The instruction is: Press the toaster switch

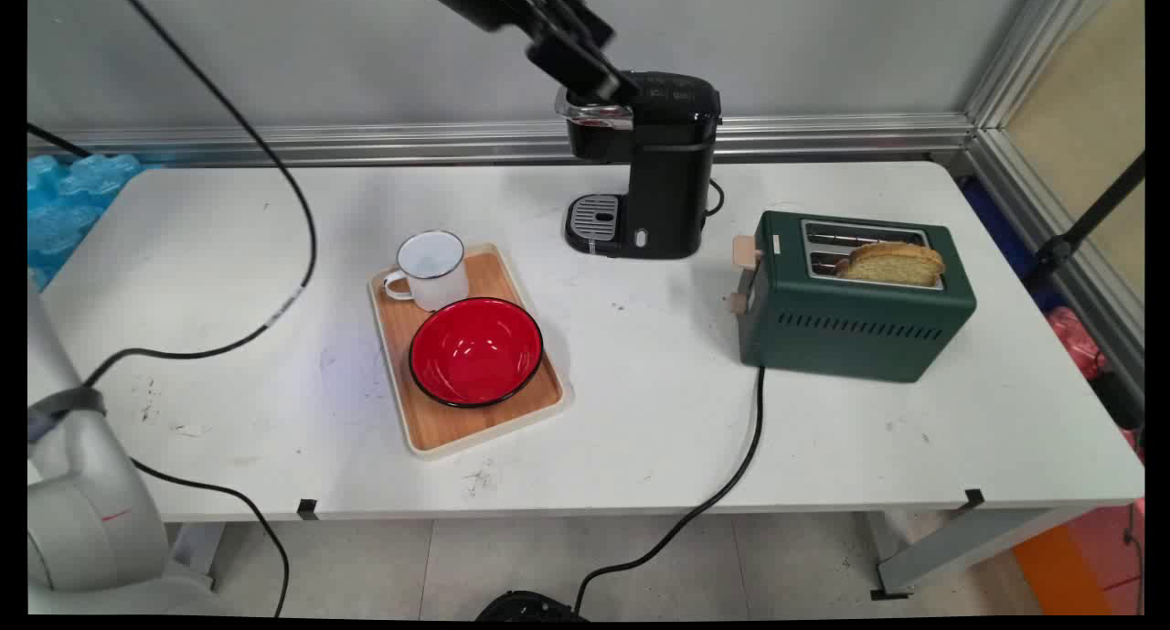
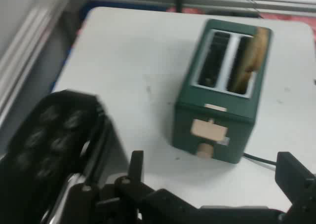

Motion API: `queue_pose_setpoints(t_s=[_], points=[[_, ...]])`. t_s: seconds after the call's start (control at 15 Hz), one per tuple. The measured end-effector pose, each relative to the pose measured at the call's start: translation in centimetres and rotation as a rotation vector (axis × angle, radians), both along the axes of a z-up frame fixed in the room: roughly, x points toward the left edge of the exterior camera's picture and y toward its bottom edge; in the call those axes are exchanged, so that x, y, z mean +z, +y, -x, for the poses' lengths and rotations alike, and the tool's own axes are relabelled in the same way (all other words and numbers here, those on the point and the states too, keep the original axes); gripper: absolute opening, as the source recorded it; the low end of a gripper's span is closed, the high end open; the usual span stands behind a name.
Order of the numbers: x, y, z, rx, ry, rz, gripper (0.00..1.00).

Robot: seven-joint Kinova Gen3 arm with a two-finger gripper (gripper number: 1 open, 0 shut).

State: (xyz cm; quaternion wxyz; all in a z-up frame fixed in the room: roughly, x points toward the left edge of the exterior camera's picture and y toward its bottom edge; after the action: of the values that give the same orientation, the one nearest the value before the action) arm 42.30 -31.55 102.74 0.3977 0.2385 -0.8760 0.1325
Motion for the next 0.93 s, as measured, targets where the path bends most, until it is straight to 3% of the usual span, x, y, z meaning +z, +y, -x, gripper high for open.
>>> queue_pose_setpoints(t_s=[0.47, 0.93], points=[[-4.2, -3.8, 6.0, -0.270, -0.106, 0.021, 1.00], [-8.0, -7.5, 10.6, -0.377, -0.160, 0.021, 1.00]])
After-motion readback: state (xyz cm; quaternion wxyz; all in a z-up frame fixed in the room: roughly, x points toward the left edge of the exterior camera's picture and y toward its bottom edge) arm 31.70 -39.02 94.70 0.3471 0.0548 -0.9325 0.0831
